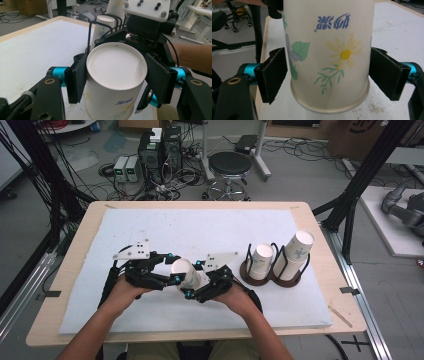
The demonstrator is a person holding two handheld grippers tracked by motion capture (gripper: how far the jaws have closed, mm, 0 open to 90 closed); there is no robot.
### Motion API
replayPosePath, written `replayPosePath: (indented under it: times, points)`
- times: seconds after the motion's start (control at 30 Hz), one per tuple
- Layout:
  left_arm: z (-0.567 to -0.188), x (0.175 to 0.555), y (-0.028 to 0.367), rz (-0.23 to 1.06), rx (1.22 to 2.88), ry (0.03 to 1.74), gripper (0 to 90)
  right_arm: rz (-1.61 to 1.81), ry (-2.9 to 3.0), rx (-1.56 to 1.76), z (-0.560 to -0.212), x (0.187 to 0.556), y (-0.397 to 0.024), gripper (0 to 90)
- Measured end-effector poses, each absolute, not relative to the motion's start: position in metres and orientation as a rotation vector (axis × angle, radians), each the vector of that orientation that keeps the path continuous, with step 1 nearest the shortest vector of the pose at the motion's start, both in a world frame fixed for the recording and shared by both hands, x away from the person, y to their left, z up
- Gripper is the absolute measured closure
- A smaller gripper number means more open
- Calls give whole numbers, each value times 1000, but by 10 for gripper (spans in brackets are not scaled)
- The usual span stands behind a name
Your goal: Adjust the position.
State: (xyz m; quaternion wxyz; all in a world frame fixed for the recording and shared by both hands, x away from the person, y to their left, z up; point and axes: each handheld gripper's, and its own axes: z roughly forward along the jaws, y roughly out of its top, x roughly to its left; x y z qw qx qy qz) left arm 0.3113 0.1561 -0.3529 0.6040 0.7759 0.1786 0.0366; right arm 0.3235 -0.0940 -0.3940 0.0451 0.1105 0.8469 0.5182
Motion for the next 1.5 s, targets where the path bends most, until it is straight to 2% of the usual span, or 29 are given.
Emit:
replayPosePath:
  times: [0.23,0.47,0.5,0.53,1.03,1.5]
  points:
    - [-352,310,158,84,1789,414,370,1601,2588,323,-393,324,-97,303]
    - [-354,311,156,82,1816,410,352,1558,2642,319,-392,323,-99,334]
    - [-354,311,155,88,1813,426,309,1552,2646,318,-391,324,-100,334]
    - [-355,312,156,95,1815,465,150,1530,2661,319,-389,324,-103,335]
    - [-351,312,161,69,1889,426,153,1234,2783,222,-376,325,-111,337]
    - [-350,310,154,59,1979,370,156,1025,2889,129,-357,326,-101,334]
